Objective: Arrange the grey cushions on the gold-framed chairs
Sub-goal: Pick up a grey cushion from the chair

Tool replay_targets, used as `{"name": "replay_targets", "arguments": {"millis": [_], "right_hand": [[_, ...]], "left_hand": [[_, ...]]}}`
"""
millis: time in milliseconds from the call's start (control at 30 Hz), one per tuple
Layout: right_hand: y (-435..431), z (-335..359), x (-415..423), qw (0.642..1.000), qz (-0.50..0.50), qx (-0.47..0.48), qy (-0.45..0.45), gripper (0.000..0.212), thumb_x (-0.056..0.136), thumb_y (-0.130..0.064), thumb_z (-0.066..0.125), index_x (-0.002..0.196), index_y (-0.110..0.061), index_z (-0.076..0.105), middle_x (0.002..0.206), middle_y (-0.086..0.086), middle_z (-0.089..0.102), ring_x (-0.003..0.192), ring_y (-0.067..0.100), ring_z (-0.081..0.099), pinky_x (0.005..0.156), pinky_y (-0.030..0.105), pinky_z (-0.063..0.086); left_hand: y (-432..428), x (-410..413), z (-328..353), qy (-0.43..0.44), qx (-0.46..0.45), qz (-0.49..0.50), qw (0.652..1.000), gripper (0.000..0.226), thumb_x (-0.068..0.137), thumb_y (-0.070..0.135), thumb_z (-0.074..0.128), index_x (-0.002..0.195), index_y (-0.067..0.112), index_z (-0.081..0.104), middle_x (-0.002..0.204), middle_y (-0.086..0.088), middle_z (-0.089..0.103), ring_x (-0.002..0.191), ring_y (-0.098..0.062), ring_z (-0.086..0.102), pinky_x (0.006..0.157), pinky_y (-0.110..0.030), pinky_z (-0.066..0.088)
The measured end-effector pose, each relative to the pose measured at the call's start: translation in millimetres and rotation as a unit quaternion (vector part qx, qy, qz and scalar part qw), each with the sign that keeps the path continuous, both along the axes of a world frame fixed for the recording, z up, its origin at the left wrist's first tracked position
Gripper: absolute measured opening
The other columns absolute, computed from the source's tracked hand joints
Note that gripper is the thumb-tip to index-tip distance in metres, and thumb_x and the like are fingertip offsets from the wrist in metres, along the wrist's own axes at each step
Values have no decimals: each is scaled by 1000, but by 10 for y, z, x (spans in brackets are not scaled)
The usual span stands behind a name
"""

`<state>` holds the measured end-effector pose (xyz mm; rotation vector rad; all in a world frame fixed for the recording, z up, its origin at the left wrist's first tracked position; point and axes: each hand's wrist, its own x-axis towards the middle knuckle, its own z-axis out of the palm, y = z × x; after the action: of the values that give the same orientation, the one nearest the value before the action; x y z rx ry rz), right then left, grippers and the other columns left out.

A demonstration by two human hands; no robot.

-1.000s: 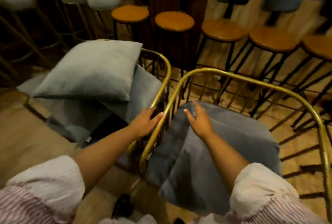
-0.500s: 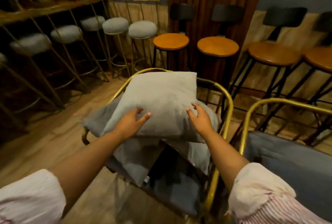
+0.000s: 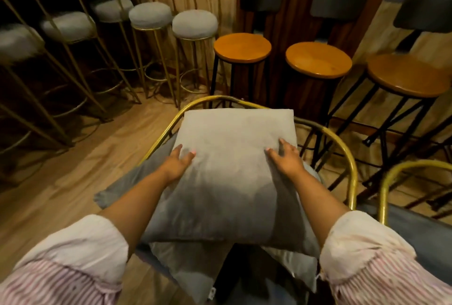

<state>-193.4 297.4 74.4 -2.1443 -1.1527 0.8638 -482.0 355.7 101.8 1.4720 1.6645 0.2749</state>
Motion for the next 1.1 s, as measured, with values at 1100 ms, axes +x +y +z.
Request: {"name": "replay_targets", "arguments": {"millis": [1100], "right_hand": [[-1162, 357, 240, 930, -168, 226, 236, 70, 80, -40, 71, 141, -25, 41, 129, -1, 58, 109, 17, 57, 85, 30, 46]], "left_hand": [[-556, 3, 468, -198, 107, 52, 973, 88, 75, 49, 71, 148, 29, 25, 148, -3, 42, 133, -29, 44, 103, -38, 38]]}}
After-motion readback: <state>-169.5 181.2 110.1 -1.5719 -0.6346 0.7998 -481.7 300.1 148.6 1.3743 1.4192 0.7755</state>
